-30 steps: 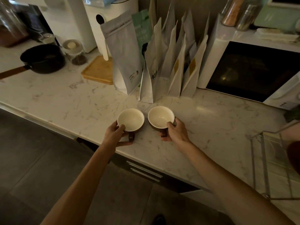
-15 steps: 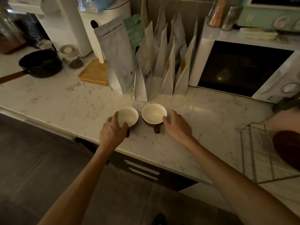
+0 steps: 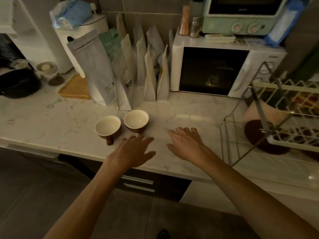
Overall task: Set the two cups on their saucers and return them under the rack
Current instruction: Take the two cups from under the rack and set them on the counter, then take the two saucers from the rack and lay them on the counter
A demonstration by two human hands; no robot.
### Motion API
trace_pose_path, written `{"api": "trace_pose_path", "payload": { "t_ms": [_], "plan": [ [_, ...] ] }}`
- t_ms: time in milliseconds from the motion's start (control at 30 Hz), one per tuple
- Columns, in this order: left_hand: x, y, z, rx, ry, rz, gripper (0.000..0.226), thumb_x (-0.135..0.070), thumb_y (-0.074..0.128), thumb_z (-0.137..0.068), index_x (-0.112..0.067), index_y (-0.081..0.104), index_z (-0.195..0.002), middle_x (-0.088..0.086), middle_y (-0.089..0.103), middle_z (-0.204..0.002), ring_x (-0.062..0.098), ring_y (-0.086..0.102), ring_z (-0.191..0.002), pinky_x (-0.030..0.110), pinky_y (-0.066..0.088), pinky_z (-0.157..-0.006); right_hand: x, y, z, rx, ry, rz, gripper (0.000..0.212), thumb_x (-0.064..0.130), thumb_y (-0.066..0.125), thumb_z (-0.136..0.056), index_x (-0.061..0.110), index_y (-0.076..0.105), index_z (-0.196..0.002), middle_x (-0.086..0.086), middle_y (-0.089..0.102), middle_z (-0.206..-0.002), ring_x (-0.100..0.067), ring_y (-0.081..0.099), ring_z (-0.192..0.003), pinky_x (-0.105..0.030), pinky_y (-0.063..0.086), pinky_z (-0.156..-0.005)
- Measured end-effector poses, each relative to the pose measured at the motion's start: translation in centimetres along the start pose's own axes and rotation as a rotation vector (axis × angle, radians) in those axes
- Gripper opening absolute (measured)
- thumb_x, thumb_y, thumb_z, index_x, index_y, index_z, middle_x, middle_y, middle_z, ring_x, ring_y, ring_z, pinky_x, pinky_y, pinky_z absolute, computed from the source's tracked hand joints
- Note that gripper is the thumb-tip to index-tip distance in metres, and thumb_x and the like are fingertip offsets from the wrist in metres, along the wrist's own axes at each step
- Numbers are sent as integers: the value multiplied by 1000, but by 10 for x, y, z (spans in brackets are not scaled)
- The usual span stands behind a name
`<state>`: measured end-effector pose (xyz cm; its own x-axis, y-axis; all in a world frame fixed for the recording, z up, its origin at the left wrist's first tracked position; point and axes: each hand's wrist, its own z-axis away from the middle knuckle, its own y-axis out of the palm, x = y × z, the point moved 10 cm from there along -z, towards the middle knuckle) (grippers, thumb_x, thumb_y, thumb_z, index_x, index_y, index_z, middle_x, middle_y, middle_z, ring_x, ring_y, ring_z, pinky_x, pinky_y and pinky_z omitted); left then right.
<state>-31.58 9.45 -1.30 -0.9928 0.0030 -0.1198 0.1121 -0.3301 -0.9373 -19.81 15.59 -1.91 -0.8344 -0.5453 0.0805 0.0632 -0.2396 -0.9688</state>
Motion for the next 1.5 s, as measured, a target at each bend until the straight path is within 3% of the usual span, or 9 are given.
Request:
{"api": "trace_pose_path", "payload": {
  "t_ms": [100, 333, 533, 767, 933, 1133, 1333, 1500],
  "plan": [
    [-41, 11, 11, 120, 46, 22, 62, -55, 38, -95, -35, 18, -151, -2, 25, -159, 22, 29, -143, 44, 25, -114, -19, 8, 33, 41, 10, -26, 48, 44, 42, -97, 19, 45, -138, -11, 51, -138, -31, 48, -124, -46, 33, -102],
    [-123, 29, 31, 160, 118, 24, 62, -54, 40, -95, -37, 17, -151, -6, 27, -158, 18, 31, -142, 40, 26, -114, -63, 17, 109, 157, -15, -85, 60, 52, 43, -97, 28, 30, -150, -8, 48, -146, -26, 49, -128, -39, 42, -97],
    [-205, 43, 45, 189, 221, 55, 59, -52, 42, -96, -37, 21, -149, -6, 36, -154, 16, 39, -137, 35, 32, -109, -115, 31, 166, 246, 8, -36, 60, 53, 47, -95, 30, 32, -149, -3, 48, -147, -24, 49, -128, -40, 43, -95],
    [-289, 57, 30, 186, 337, 32, 61, -57, 40, -94, -39, 20, -149, -7, 33, -155, 15, 43, -134, 36, 35, -108, -201, 34, 213, 193, 134, -79, 57, 51, 48, -95, 32, 35, -147, -4, 53, -142, -25, 52, -122, -36, 40, -83],
    [-334, 48, 5, 100, 373, 113, 57, -55, 40, -95, -36, 28, -148, -3, 42, -150, 17, 44, -133, 36, 38, -105, -261, 24, 224, 60, 280, -212, 55, 55, 48, -94, 32, 42, -143, -2, 56, -140, -24, 53, -125, -38, 44, -91],
    [-343, 34, -42, -45, 246, 432, 56, -51, 47, -94, -30, 37, -145, 4, 54, -141, 20, 55, -124, 32, 44, -99, -302, 8, 220, -142, 400, -369, 43, 46, 52, -95, 23, 58, -131, -4, 65, -126, -24, 60, -115, -36, 45, -86],
    [-330, 31, -81, -169, 42, 724, 51, -47, 48, -94, -28, 40, -141, 9, 56, -137, 24, 54, -125, 39, 48, -98, -333, 1, 200, -282, 514, -475, 36, 38, 54, -96, 15, 60, -123, -5, 67, -121, -26, 63, -113, -31, 43, -80],
    [-322, 28, -97, -229, -57, 870, 53, -50, 48, -93, -22, 45, -138, 7, 56, -135, 29, 59, -116, 40, 50, -94, -359, 10, 184, -283, 620, -522, 48, 50, 47, -96, 19, 53, -133, -10, 62, -130, -35, 56, -122, -48, 48, -97]
  ]
}}
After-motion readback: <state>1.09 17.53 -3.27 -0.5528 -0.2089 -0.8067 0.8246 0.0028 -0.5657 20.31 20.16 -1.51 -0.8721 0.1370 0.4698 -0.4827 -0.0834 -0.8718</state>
